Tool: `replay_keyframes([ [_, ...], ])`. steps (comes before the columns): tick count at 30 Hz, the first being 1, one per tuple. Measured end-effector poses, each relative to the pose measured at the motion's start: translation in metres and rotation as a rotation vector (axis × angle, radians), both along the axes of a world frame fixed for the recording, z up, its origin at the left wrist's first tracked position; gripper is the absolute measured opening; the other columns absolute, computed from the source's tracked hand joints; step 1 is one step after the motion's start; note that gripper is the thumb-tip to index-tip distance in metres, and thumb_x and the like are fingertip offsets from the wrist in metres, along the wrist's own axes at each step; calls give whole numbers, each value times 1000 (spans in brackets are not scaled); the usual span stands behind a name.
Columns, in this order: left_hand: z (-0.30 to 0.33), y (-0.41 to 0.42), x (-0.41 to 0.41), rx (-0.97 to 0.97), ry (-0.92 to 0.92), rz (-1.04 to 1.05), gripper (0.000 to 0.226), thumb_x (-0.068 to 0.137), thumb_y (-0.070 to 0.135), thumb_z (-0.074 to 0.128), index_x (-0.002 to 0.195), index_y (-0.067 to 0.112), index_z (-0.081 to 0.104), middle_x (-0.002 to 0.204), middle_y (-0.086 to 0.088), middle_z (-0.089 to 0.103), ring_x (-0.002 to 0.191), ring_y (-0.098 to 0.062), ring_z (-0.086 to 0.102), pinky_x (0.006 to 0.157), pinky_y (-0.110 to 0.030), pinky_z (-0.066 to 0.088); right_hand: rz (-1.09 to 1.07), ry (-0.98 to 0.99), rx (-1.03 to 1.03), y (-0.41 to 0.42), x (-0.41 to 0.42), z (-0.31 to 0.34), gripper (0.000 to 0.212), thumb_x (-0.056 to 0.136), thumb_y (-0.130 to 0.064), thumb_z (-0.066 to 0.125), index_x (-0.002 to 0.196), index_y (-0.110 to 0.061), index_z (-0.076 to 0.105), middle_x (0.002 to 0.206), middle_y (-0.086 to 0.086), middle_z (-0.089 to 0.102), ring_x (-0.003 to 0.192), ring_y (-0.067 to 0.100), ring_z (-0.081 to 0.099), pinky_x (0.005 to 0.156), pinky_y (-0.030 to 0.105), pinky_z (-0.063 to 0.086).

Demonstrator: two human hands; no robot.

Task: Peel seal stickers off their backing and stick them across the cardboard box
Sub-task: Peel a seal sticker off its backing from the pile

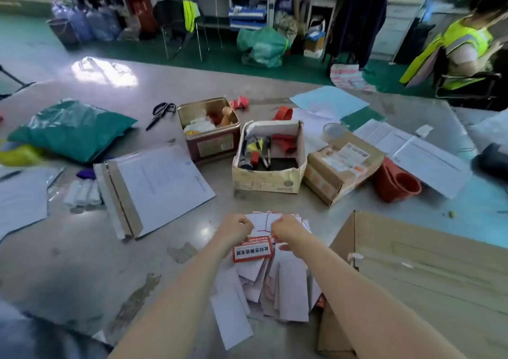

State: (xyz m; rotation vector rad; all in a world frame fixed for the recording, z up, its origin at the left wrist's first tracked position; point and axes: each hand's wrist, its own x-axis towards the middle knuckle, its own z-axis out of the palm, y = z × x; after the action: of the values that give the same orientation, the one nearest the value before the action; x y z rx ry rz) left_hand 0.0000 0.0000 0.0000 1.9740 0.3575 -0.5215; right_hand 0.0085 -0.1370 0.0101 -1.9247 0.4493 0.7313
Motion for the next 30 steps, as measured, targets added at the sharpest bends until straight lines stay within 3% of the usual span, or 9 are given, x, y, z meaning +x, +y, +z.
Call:
replay_keyframes([
  [4, -10, 12, -7, 195, 24, 92, 15, 83, 9, 52, 69, 14, 54, 68, -4, 47, 67, -22, 44, 59, -28, 36, 75, 18, -97, 3, -5, -9, 16, 84, -1, 39, 75, -14, 43, 71, 7, 44, 61, 18, 40, 57, 26, 36],
  [8, -19, 22, -15, 268, 132, 81, 23, 77, 15, 56, 56, 15, 46, 54, -2, 44, 52, -21, 42, 48, -23, 33, 90, 14, -132, 3, -4, -14, 21, 84, -3, 39, 67, -16, 40, 66, 5, 39, 61, 19, 37, 61, 28, 38],
  [12, -19, 18, -17, 142, 145, 145, 19, 84, 1, 50, 67, 10, 50, 62, -6, 49, 53, -18, 45, 42, -21, 33, 120, 43, -95, 1, -4, -13, 13, 89, -1, 40, 97, -6, 50, 90, 10, 50, 82, 22, 48, 75, 33, 46],
  [16, -18, 15, -12, 118, 65, 256, 26, 80, -3, 49, 63, 16, 50, 75, -12, 56, 64, -25, 50, 53, -26, 40, 142, 65, -111, 2, -2, -16, 15, 88, -2, 39, 97, -4, 50, 120, 18, 58, 103, 24, 58, 95, 38, 47],
  [18, -10, 13, -10, 101, 22, 259, 26, 81, -6, 51, 65, 14, 53, 72, -8, 56, 65, -25, 53, 53, -25, 42, 102, 75, -98, 2, -3, -16, 22, 87, -4, 38, 102, 0, 54, 120, 18, 59, 108, 27, 57, 91, 38, 49],
  [21, 2, 12, -6, -65, -3, 286, 19, 84, -11, 51, 76, 1, 64, 66, -8, 60, 55, -17, 61, 49, -19, 53, 31, 61, -69, 0, -3, -11, 19, 85, -5, 38, 94, -5, 54, 98, 16, 57, 88, 25, 54, 78, 34, 48],
  [25, 14, 14, 1, -238, -17, 356, 13, 88, -5, 54, 97, 0, 61, 91, -17, 66, 72, -20, 67, 60, -24, 58, -50, -11, 17, -2, -3, 5, 14, 89, -11, 45, 81, -9, 57, 83, 8, 47, 79, 21, 41, 74, 35, 48],
  [27, 18, 12, 3, -342, -2, 417, 9, 90, -2, 53, 94, 4, 58, 96, -18, 66, 80, -25, 68, 67, -31, 59, -124, -67, 118, -4, -2, 14, 11, 89, -11, 52, 79, -12, 57, 81, 11, 52, 75, 21, 46, 67, 31, 43],
  [30, 28, 5, 2, -444, 0, 430, 6, 91, -1, 53, 93, 4, 56, 97, -17, 68, 82, -24, 69, 74, -35, 57, -334, -185, 290, -12, 1, 31, 9, 88, -2, 56, 92, -9, 55, 92, 13, 64, 82, 22, 61, 74, 30, 51],
])
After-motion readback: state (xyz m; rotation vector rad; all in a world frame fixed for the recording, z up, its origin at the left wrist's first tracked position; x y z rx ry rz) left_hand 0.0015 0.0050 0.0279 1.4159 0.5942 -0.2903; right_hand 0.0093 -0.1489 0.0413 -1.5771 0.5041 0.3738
